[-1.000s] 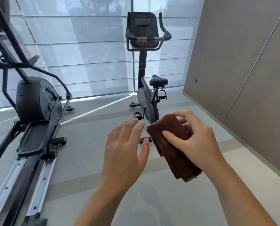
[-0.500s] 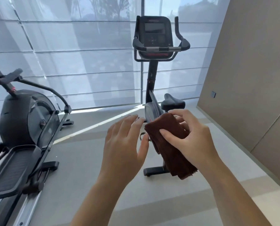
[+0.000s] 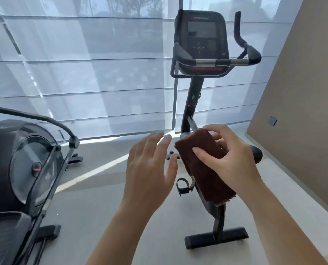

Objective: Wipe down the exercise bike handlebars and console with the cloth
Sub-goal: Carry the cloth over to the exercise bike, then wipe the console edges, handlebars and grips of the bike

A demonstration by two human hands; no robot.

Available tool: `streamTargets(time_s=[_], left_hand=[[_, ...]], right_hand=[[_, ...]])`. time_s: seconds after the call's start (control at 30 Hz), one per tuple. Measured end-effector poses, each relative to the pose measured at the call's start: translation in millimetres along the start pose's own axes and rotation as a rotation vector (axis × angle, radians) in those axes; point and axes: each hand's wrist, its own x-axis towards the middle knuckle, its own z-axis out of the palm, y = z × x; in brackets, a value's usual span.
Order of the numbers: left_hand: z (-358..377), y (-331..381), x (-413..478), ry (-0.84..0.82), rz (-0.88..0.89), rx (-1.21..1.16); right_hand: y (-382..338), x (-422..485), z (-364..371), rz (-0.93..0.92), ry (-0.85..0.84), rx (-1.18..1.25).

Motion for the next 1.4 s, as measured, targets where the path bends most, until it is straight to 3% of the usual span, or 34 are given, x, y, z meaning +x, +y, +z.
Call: streamTargets(time_s=[0.57,1.13,1.23,1.3,1.4], left_hand=[[174,-196,215,0.012,0.084,-0.088],[369,-243,447,-0.027,0.273,-0.217],[403,-246,487,0.038,0.342,-0.247],[442,-257,551,0.050,0.369,-0.381],[448,-251,554,0.014,0.415,-0.370]], right_hand=[[95,282,134,0.044,0.121,-0.008],[219,517,127,0.040,0.393,-0.140],[232,551,119,0.066,0.452,-0.177],[250,610,111,0.076,0.634,-0.326],[255,617,96,0.056,0.605,-0.395]])
